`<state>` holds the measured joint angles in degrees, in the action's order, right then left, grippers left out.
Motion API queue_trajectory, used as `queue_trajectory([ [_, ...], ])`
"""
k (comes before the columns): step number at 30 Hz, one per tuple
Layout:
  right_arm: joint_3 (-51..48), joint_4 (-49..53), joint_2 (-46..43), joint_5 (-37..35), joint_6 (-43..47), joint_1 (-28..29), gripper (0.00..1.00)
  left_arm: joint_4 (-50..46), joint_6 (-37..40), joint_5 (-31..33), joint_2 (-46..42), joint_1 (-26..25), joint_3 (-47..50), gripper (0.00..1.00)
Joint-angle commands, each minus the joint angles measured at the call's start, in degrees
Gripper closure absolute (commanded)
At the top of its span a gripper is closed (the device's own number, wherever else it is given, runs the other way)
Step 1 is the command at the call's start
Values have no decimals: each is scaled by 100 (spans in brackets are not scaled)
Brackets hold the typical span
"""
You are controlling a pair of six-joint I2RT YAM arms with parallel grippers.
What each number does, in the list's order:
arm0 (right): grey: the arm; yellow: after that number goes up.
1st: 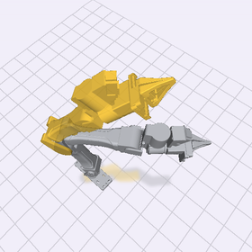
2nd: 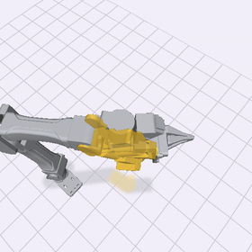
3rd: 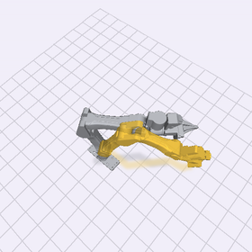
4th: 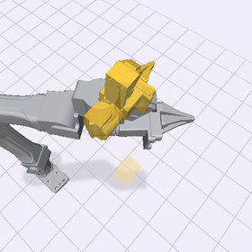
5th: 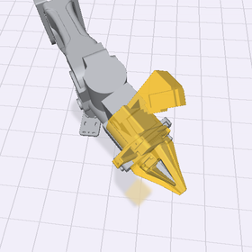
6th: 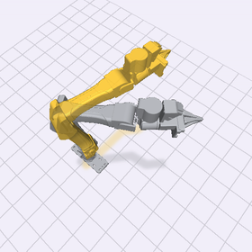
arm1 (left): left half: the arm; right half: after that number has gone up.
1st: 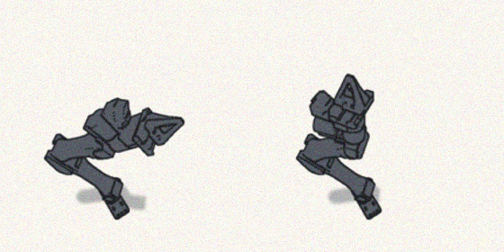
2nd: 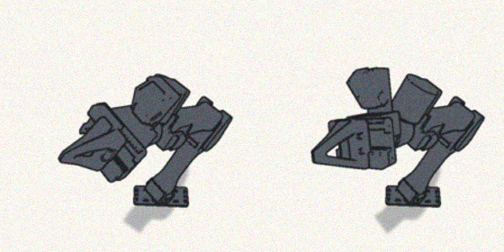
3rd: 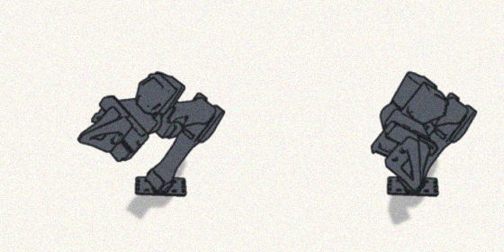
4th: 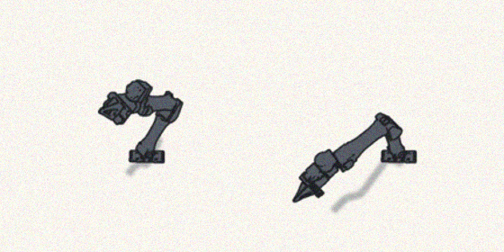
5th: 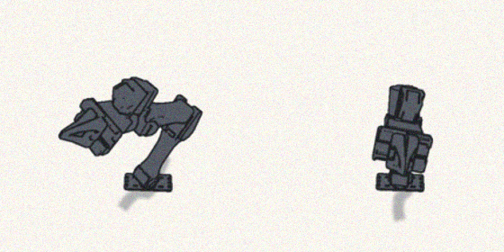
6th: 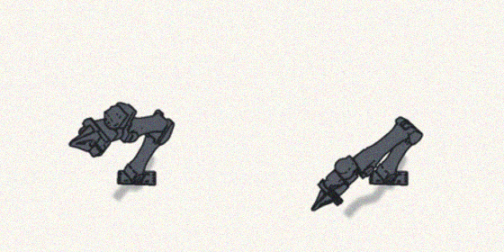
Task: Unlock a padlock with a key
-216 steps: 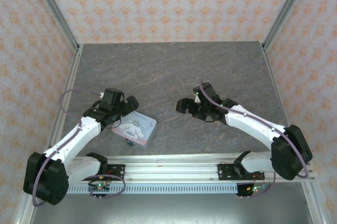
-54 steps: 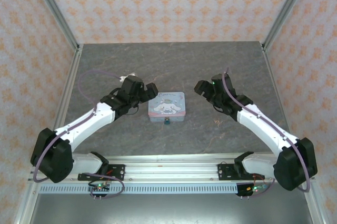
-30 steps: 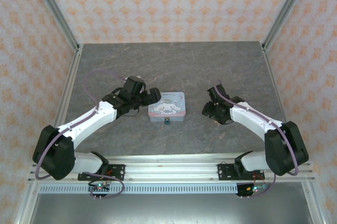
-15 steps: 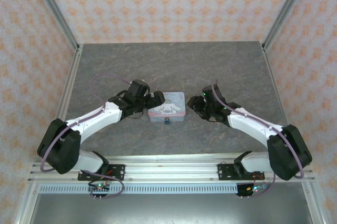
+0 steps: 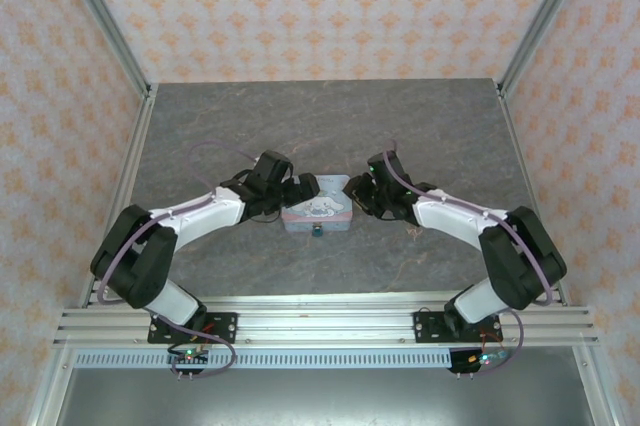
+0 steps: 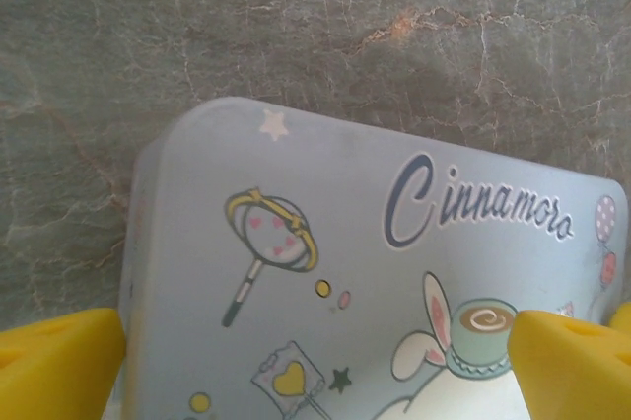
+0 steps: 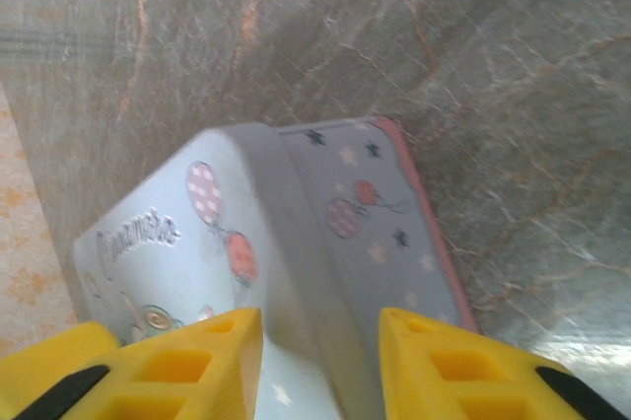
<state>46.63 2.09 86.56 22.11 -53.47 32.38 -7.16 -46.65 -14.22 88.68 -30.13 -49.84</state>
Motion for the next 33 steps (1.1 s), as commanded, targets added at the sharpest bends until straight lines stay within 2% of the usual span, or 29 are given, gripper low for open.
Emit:
queue_trajectory([
  [1,304,-169,235,-17,17,24,67,235,-57,-51,149,-56,-336,0],
  [11,643,-309,699,8,-100,-178,68,132,41,-13,656,-53,-913,0],
  [14,647,-358,700,56,-86,-224,62,39,122,39,729,-30,-1016,0],
  [18,394,-285,312,-90,-43,-362,44,-75,181,144,730,56,-998,0],
  [20,174,-174,-19,-245,-24,-463,40,-98,200,228,674,174,-935,0],
  [24,-242,209,-658,-398,132,-710,37,-173,281,243,551,470,-809,0],
  [28,-468,1023,-1054,-622,531,-853,37,-387,444,284,241,696,-639,0],
  [33,-832,1765,-1335,-1041,1003,-968,38,-576,413,106,-340,742,-362,0],
])
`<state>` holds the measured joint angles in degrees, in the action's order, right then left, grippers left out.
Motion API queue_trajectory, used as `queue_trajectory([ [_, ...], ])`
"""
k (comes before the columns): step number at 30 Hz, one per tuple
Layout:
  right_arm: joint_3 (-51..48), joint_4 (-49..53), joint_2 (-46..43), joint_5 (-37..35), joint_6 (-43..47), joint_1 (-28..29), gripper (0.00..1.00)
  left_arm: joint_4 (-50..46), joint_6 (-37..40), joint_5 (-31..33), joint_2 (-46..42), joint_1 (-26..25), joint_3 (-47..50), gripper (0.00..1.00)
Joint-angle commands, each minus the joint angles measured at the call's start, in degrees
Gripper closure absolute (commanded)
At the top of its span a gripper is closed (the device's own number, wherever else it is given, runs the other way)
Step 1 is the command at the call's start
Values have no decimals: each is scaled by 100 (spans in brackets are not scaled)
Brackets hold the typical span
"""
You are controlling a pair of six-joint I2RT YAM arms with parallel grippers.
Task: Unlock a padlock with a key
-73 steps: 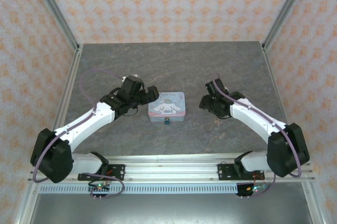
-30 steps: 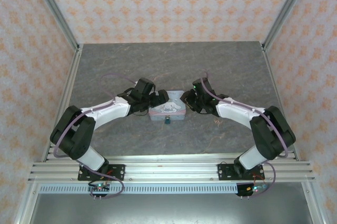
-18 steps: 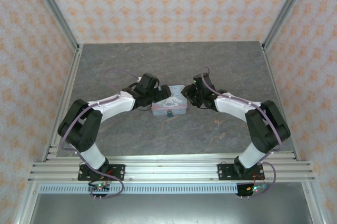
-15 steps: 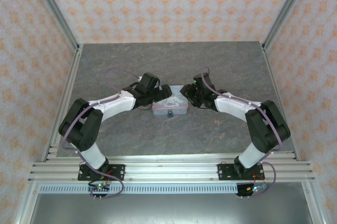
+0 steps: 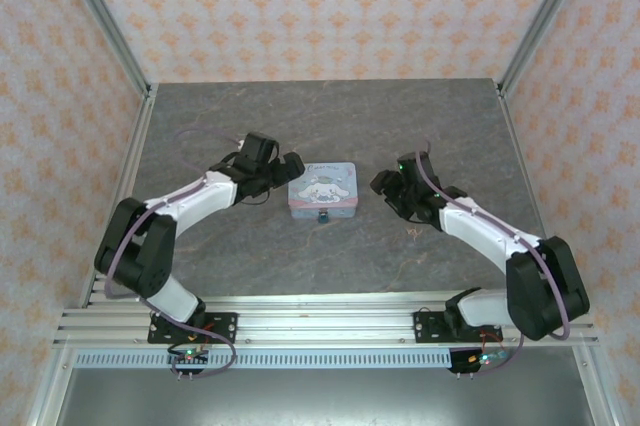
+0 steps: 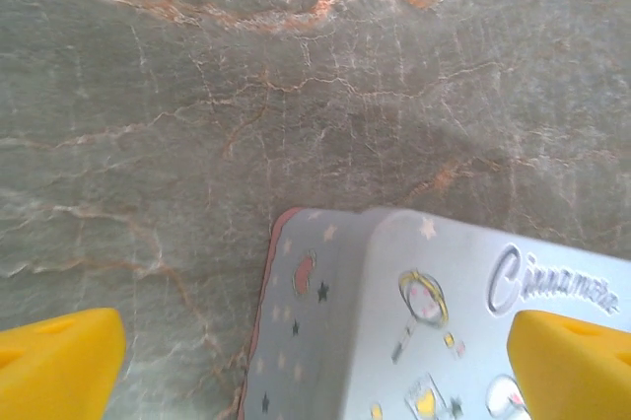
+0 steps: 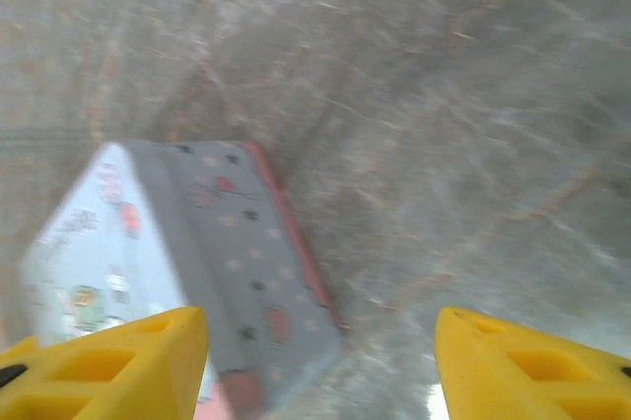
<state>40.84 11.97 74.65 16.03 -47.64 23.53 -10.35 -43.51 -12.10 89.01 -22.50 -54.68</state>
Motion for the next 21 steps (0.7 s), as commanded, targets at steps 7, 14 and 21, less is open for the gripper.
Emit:
queue_trajectory([
  [7,-636,946,-303,-673,666,-385,38,-378,-69,-212,-986,-332,237,0],
  [14,-680,979,-146,-702,912,-437,38,-340,-155,-142,-972,-734,84,0],
  [21,-674,1008,61,-639,1067,-459,38,-233,-211,-126,-851,-892,71,0],
])
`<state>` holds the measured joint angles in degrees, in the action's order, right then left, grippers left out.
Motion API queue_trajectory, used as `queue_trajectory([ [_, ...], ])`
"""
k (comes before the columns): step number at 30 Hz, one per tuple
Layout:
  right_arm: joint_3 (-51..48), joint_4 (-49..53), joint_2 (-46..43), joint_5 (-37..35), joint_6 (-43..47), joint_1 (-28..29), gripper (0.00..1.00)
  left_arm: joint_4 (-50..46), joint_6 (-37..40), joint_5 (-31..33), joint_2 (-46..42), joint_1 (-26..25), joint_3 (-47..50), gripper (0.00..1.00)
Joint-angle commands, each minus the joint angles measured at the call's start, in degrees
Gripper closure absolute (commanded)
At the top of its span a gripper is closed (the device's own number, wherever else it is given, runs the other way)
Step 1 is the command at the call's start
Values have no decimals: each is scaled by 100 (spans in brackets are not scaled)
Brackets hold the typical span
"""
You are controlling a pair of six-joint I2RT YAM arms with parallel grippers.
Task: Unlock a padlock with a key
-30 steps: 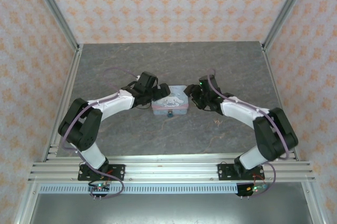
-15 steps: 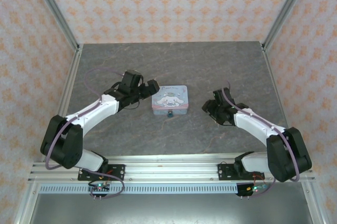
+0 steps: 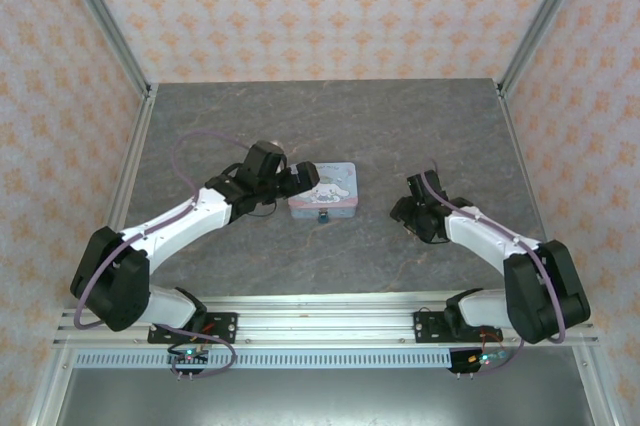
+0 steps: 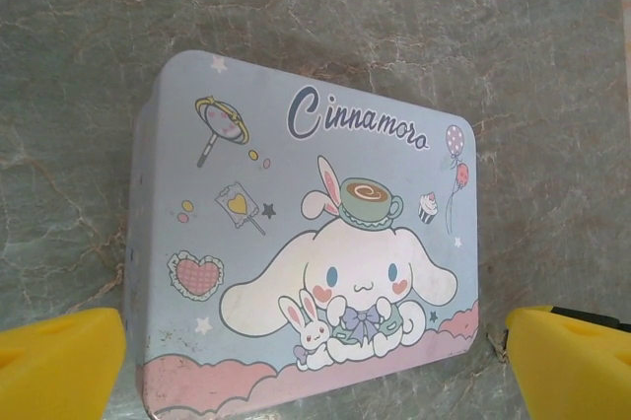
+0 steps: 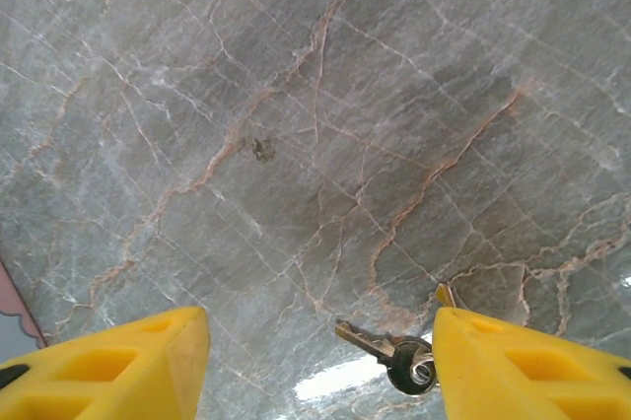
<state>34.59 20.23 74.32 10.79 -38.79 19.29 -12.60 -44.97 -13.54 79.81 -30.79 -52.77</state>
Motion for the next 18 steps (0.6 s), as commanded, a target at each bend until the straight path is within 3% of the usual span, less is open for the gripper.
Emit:
queue_trajectory([
  [1,-33,225,135,-83,192,-35,38,12,-72,27,83,-77,-111,0],
  [9,-148,377,154,396,214,-36,44,114,-89,-1,139,-103,-110,0],
  [18,-632,114,-802,1226,-728,425,49,223,-64,-58,298,-103,-155,0],
])
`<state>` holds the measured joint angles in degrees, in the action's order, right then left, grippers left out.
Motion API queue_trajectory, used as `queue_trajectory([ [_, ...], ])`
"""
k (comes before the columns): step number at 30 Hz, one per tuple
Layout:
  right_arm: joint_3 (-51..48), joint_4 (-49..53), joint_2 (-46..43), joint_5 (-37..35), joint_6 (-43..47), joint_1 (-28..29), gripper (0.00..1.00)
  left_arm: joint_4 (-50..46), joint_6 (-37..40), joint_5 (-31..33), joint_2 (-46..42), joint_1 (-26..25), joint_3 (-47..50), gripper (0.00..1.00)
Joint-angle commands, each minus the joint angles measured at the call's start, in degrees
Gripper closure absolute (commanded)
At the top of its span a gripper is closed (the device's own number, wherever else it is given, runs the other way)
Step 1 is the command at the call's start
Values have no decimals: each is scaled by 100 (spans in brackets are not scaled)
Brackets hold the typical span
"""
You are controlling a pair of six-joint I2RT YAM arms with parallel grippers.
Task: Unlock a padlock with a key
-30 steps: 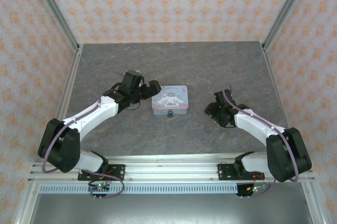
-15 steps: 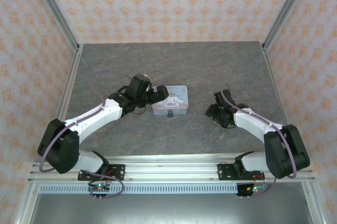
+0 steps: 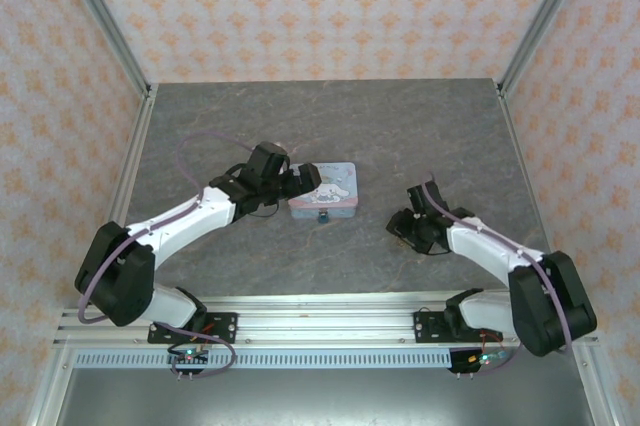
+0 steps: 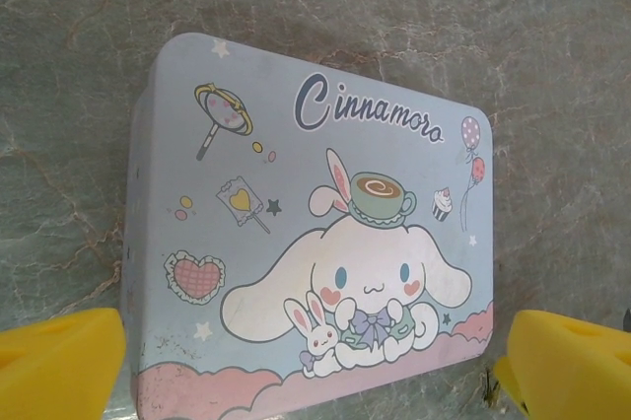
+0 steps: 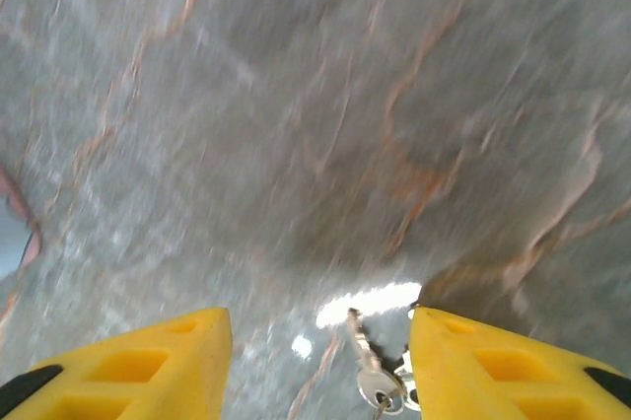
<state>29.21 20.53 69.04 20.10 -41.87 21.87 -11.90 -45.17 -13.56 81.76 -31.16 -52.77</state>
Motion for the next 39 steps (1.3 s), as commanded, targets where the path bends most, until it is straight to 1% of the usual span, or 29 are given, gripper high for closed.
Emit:
queue_trajectory([
  [1,-47,163,-398,243,-461,203,49,177,-43,-72,133,-70,-163,0],
  [4,218,598,-590,-101,-309,230,49,188,-53,-106,191,-73,-178,0],
  [6,387,847,-560,-303,-93,232,49,185,-40,-103,209,-72,-186,0],
  [11,665,1196,-157,-525,404,352,51,143,-9,-88,183,-68,-173,0],
  [17,895,1394,268,-789,757,581,54,123,-1,-83,183,-65,-190,0],
  [21,920,1445,426,-811,891,600,55,131,-1,-87,226,-66,-216,0],
  [25,877,1397,574,-663,977,608,59,157,-27,-103,275,-66,-228,0],
  [32,814,1425,637,-670,943,745,61,179,-35,-104,306,-67,-216,0],
  [36,805,1451,787,-709,920,823,69,190,-45,-121,315,-71,-228,0],
  [39,805,1386,886,-691,901,873,71,185,-42,-119,306,-66,-225,0],
])
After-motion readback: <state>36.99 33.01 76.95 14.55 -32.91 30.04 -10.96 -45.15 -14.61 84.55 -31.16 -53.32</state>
